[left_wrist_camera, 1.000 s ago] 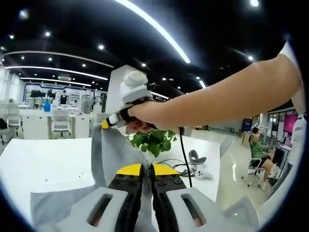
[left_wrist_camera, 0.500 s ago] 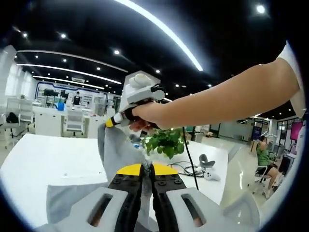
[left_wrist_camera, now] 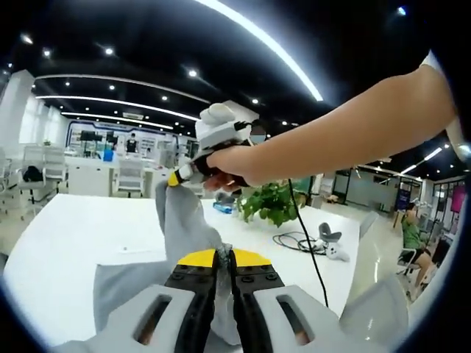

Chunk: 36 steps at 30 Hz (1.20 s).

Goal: Fold the towel on the table until its edges align and the towel forms a compact rectangular stack.

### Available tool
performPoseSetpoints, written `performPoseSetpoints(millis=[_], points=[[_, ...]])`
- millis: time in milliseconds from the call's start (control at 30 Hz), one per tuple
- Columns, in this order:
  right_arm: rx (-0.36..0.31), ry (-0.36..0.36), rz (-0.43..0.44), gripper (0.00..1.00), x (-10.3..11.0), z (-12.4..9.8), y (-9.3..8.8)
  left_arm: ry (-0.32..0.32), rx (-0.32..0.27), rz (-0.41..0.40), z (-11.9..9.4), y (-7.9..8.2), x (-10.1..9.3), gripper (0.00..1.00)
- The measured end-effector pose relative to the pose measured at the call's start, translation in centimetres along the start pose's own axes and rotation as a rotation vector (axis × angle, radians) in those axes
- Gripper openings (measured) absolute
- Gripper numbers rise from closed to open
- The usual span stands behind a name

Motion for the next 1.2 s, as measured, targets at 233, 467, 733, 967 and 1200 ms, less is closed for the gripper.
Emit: performPoseSetpoints(millis=[233,467,733,967,1200], points=[[0.021,0.032,-0.023,0.02,2.8,2.4,-0.7,0.054,0.032,-0.036,-1.3,-2.6,2.0,0.07],[0.032,0.051,-0.054,0.02,4.9,4.1,-0.9,0.081,0.046,-0.054,-2.2,-4.0,3.7,0.07],[0.031,0.078,-0.102,0.02,6.8,5.8,-1.3,0.118,0.069,-0.046,-3.1,-5.7,4.7,0.07],[0.02,0.113,-0.107,0.03,7.8,7.5,-1.7,0.16,0.09,-0.038,-4.1,-7.1,5.6,0.07],[0.019,0.138,-0.096,0.03,7.8,10.1,-2.0,0.179,0.128,-0.026,-4.5,-8.8,6.8,0.07]])
Point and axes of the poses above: the point that each gripper's makers call its tool centre point, and the gripper's own axes: z roughly forward along the fingers, x roughly to its left, y roughly out of its top, the point moved 5 cm from there along -z, roughly backward along the fingers, and after that the axes turned 5 degrees about x, right-handed, at the moved point
